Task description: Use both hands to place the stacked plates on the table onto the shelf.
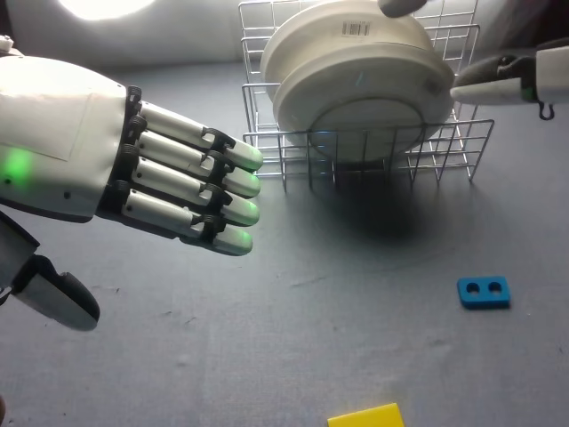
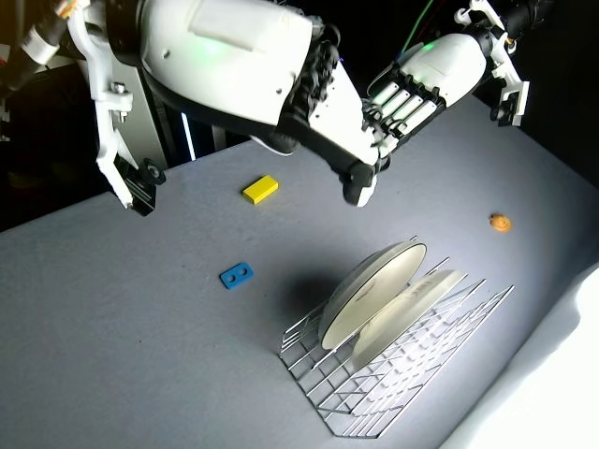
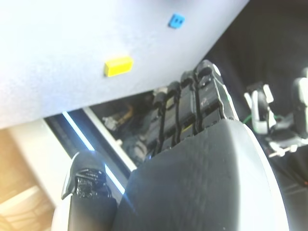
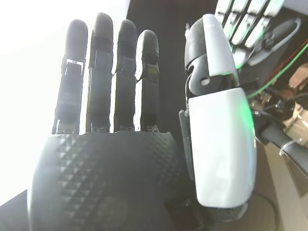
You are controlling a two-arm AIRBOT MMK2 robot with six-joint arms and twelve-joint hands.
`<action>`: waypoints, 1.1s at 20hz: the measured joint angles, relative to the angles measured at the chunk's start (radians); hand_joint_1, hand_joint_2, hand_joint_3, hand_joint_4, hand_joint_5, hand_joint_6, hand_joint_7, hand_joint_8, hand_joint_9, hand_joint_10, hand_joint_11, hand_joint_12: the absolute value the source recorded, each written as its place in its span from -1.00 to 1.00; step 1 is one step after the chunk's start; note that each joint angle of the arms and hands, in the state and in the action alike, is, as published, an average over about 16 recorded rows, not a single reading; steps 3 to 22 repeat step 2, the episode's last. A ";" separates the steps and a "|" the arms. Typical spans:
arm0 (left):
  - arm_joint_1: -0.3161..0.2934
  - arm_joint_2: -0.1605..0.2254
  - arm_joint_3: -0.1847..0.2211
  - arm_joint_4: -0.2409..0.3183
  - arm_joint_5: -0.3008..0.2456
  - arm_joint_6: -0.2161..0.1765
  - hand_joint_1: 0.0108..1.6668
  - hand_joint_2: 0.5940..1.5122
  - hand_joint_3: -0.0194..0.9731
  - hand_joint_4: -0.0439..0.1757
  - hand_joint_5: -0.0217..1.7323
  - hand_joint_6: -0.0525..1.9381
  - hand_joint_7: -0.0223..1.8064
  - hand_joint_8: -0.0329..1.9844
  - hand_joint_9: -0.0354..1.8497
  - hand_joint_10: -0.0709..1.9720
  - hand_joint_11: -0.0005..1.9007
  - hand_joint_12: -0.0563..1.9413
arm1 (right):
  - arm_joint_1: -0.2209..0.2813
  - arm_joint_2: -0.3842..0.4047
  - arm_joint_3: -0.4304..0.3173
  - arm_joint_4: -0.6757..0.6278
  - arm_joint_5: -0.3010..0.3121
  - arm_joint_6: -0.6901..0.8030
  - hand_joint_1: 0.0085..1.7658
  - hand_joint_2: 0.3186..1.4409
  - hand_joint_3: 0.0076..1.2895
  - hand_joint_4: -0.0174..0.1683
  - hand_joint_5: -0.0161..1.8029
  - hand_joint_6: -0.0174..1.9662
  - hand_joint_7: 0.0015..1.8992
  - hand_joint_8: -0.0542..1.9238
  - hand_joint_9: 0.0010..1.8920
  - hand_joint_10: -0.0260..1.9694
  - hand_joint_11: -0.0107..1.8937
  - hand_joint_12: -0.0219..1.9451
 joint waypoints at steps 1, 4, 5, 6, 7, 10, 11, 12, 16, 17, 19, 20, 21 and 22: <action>0.001 -0.001 0.000 0.000 0.000 0.000 -0.99 0.39 -0.93 -0.59 -0.87 -0.93 -0.88 -0.96 -0.90 -0.92 -0.97 -0.93 | 0.000 0.000 -0.002 0.000 0.004 -0.002 0.19 0.29 -0.99 -0.82 -0.17 -0.96 -0.19 -0.94 -0.19 -0.98 -0.62 0.02; 0.002 -0.003 0.000 0.000 0.000 0.001 -0.99 0.39 -0.93 -0.59 -0.87 -0.93 -0.88 -0.96 -0.90 -0.92 -0.97 -0.93 | -0.001 0.001 -0.003 0.000 0.009 -0.003 0.19 0.29 -0.99 -0.82 -0.17 -0.96 -0.19 -0.94 -0.19 -0.98 -0.62 0.02; 0.002 -0.003 0.000 0.000 0.000 0.001 -0.99 0.39 -0.93 -0.59 -0.87 -0.93 -0.88 -0.96 -0.90 -0.92 -0.97 -0.93 | -0.001 0.001 -0.003 0.000 0.009 -0.003 0.19 0.29 -0.99 -0.82 -0.17 -0.96 -0.19 -0.94 -0.19 -0.98 -0.62 0.02; 0.002 -0.003 0.000 0.000 0.000 0.001 -0.99 0.39 -0.93 -0.59 -0.87 -0.93 -0.88 -0.96 -0.90 -0.92 -0.97 -0.93 | -0.001 0.001 -0.003 0.000 0.009 -0.003 0.19 0.29 -0.99 -0.82 -0.17 -0.96 -0.19 -0.94 -0.19 -0.98 -0.62 0.02; 0.002 -0.003 0.000 0.000 0.000 0.001 -0.99 0.39 -0.93 -0.59 -0.87 -0.93 -0.88 -0.96 -0.90 -0.92 -0.97 -0.93 | -0.001 0.001 -0.003 0.000 0.009 -0.003 0.19 0.29 -0.99 -0.82 -0.17 -0.96 -0.19 -0.94 -0.19 -0.98 -0.62 0.02; 0.002 -0.003 0.000 0.000 0.000 0.001 -0.99 0.39 -0.93 -0.59 -0.87 -0.93 -0.88 -0.96 -0.90 -0.92 -0.97 -0.93 | -0.001 0.001 -0.003 0.000 0.009 -0.003 0.19 0.29 -0.99 -0.82 -0.17 -0.96 -0.19 -0.94 -0.19 -0.98 -0.62 0.02; 0.002 -0.003 0.000 0.000 0.000 0.001 -0.99 0.39 -0.93 -0.59 -0.87 -0.93 -0.88 -0.96 -0.90 -0.92 -0.97 -0.93 | -0.001 0.001 -0.003 0.000 0.009 -0.003 0.19 0.29 -0.99 -0.82 -0.17 -0.96 -0.19 -0.94 -0.19 -0.98 -0.62 0.02; 0.002 -0.003 0.000 0.000 0.000 0.001 -0.99 0.39 -0.93 -0.59 -0.87 -0.93 -0.88 -0.96 -0.90 -0.92 -0.97 -0.93 | -0.001 0.001 -0.003 0.000 0.009 -0.003 0.19 0.29 -0.99 -0.82 -0.17 -0.96 -0.19 -0.94 -0.19 -0.98 -0.62 0.02; 0.002 -0.003 0.000 0.000 0.000 0.001 -0.99 0.39 -0.93 -0.59 -0.87 -0.93 -0.88 -0.96 -0.90 -0.92 -0.97 -0.93 | -0.001 0.001 -0.003 0.000 0.009 -0.003 0.19 0.29 -0.99 -0.82 -0.17 -0.96 -0.19 -0.94 -0.19 -0.98 -0.62 0.02; 0.002 -0.003 0.000 0.000 0.000 0.001 -0.99 0.39 -0.93 -0.59 -0.87 -0.93 -0.88 -0.96 -0.90 -0.92 -0.97 -0.93 | -0.001 0.001 -0.003 0.000 0.009 -0.003 0.19 0.29 -0.99 -0.82 -0.17 -0.96 -0.19 -0.94 -0.19 -0.98 -0.62 0.02; 0.002 -0.003 0.000 0.000 0.000 0.001 -0.99 0.39 -0.93 -0.59 -0.87 -0.93 -0.88 -0.96 -0.90 -0.92 -0.97 -0.93 | -0.001 0.001 -0.003 0.000 0.009 -0.003 0.19 0.29 -0.99 -0.82 -0.17 -0.96 -0.19 -0.94 -0.19 -0.98 -0.62 0.02; 0.002 -0.003 0.000 0.000 0.000 0.001 -0.99 0.39 -0.93 -0.59 -0.87 -0.93 -0.88 -0.96 -0.90 -0.92 -0.97 -0.93 | -0.001 0.001 -0.003 0.000 0.009 -0.003 0.19 0.29 -0.99 -0.82 -0.17 -0.96 -0.19 -0.94 -0.19 -0.98 -0.62 0.02; 0.002 -0.003 0.000 0.000 0.000 0.001 -0.99 0.39 -0.93 -0.59 -0.87 -0.93 -0.88 -0.96 -0.90 -0.92 -0.97 -0.93 | -0.001 0.001 -0.003 0.000 0.009 -0.003 0.19 0.29 -0.99 -0.82 -0.17 -0.96 -0.19 -0.94 -0.19 -0.98 -0.62 0.02; 0.002 -0.003 0.000 0.000 0.000 0.001 -0.99 0.39 -0.93 -0.59 -0.87 -0.93 -0.88 -0.96 -0.90 -0.92 -0.97 -0.93 | -0.001 0.001 -0.003 0.000 0.009 -0.003 0.19 0.29 -0.99 -0.82 -0.17 -0.96 -0.19 -0.94 -0.19 -0.98 -0.62 0.02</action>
